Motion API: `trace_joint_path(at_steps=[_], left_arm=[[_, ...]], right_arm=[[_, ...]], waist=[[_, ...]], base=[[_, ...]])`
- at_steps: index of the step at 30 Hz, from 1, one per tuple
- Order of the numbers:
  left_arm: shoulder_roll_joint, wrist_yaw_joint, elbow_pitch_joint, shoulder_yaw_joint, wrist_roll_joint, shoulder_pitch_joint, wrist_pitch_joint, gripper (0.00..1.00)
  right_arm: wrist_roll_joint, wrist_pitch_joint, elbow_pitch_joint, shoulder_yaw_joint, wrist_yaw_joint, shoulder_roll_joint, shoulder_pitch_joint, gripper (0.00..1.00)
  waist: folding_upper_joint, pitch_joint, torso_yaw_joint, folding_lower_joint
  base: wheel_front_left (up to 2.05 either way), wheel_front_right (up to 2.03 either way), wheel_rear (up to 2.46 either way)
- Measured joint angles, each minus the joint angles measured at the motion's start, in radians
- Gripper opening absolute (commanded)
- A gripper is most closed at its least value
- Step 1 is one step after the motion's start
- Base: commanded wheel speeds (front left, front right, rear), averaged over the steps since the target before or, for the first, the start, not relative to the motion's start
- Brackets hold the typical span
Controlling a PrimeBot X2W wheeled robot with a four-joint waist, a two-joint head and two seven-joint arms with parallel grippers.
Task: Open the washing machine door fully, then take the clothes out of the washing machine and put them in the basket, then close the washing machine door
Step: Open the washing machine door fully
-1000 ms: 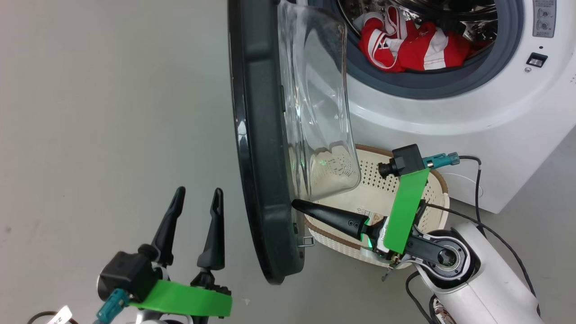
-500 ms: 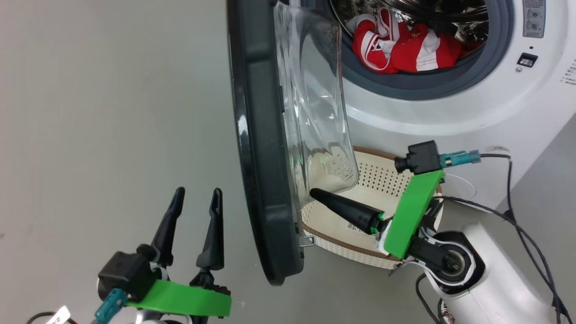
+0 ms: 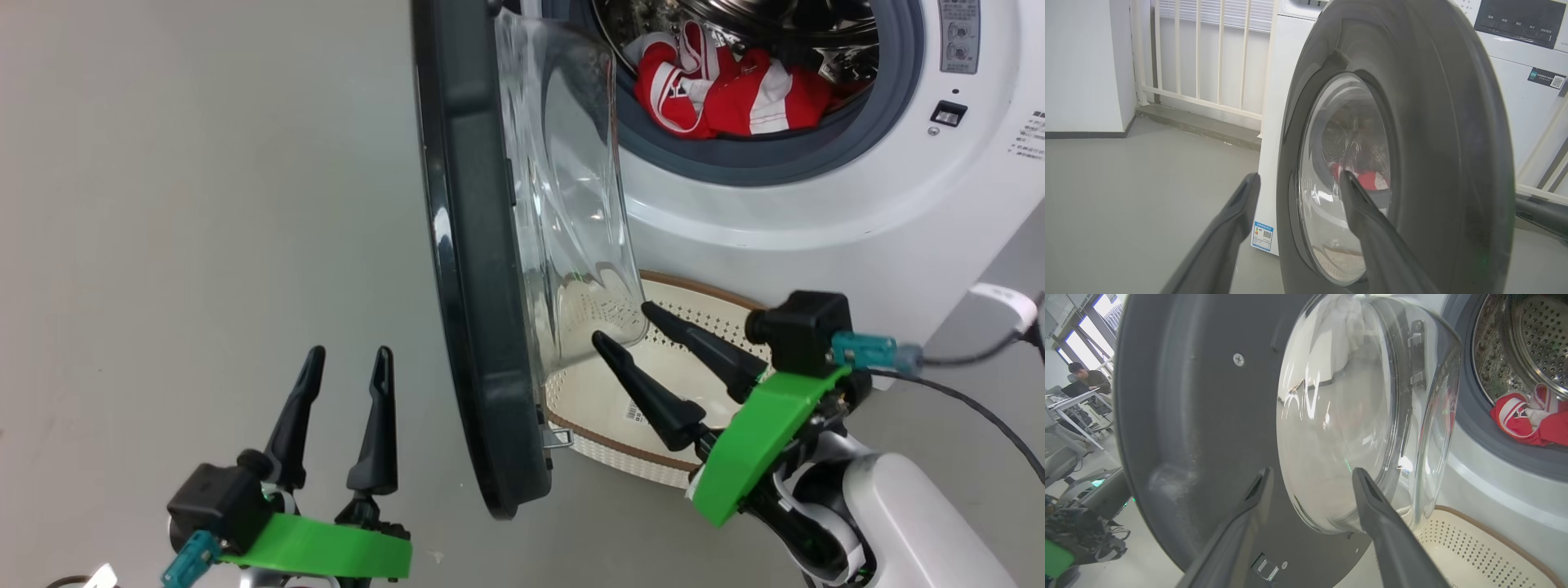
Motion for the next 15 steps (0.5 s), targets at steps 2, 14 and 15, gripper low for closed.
trace_joint_path(at_steps=[2, 14, 15], left_arm=[[0.000, 0.000, -0.005, 0.003, 0.001, 0.000, 0.000, 1.00], [0.002, 0.012, -0.032, 0.025, 0.046, 0.042, 0.000, 1.00], [0.002, 0.012, -0.032, 0.026, 0.048, 0.042, 0.000, 1.00]], right_arm=[[-0.073, -0.056, -0.008, -0.003, 0.000, -0.004, 0.016, 1.00], [-0.436, -0.367, 0.032, -0.085, 0.002, 0.033, 0.134, 1.00], [-0.447, -0.387, 0.039, -0.102, 0.002, 0.043, 0.143, 1.00]], waist=[[0.0000, -0.004, -0.001, 0.0000], [0.0000, -0.033, -0.018, 0.0000], [0.0000, -0.035, -0.020, 0.0000]], base=[[0.00, 0.00, 0.00], [0.00, 0.00, 0.00], [0.00, 0.00, 0.00]])
